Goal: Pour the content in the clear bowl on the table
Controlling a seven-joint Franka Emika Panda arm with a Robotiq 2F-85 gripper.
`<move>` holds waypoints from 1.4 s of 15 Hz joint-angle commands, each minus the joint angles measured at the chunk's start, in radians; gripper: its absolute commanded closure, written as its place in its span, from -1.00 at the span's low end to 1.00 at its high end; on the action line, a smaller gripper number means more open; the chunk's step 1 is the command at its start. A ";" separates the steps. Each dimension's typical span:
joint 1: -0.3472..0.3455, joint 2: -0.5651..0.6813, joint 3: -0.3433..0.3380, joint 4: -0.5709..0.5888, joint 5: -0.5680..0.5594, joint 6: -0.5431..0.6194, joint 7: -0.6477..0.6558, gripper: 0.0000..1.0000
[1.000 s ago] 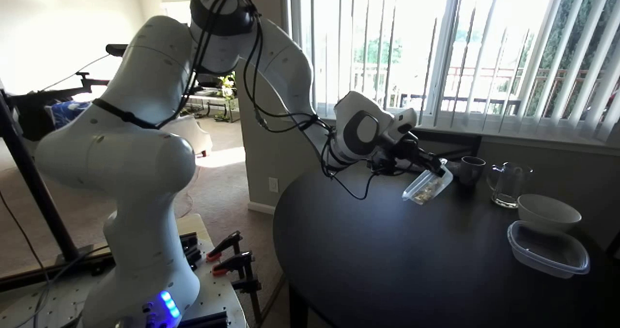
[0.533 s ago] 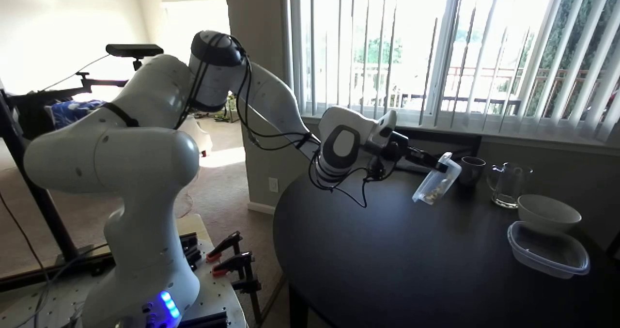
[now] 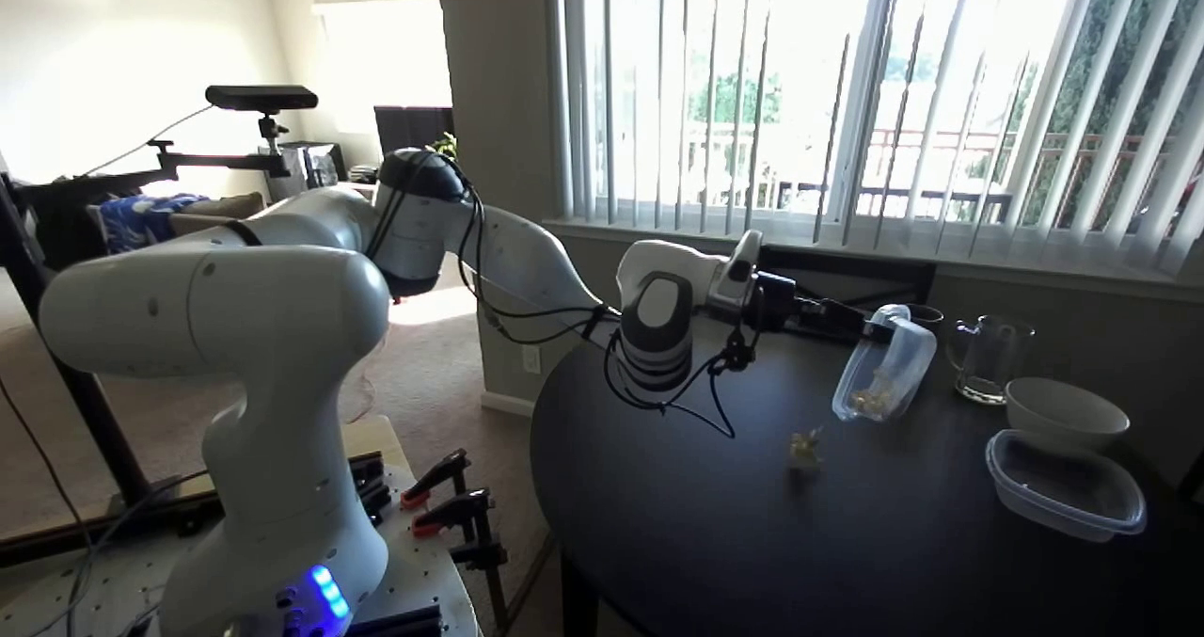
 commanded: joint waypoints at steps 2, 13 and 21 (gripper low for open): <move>0.019 -0.009 -0.070 -0.154 -0.025 0.112 -0.125 0.96; 0.039 -0.040 -0.088 -0.072 0.551 0.120 -0.824 0.96; 0.034 -0.041 -0.117 -0.011 0.772 0.120 -1.009 0.96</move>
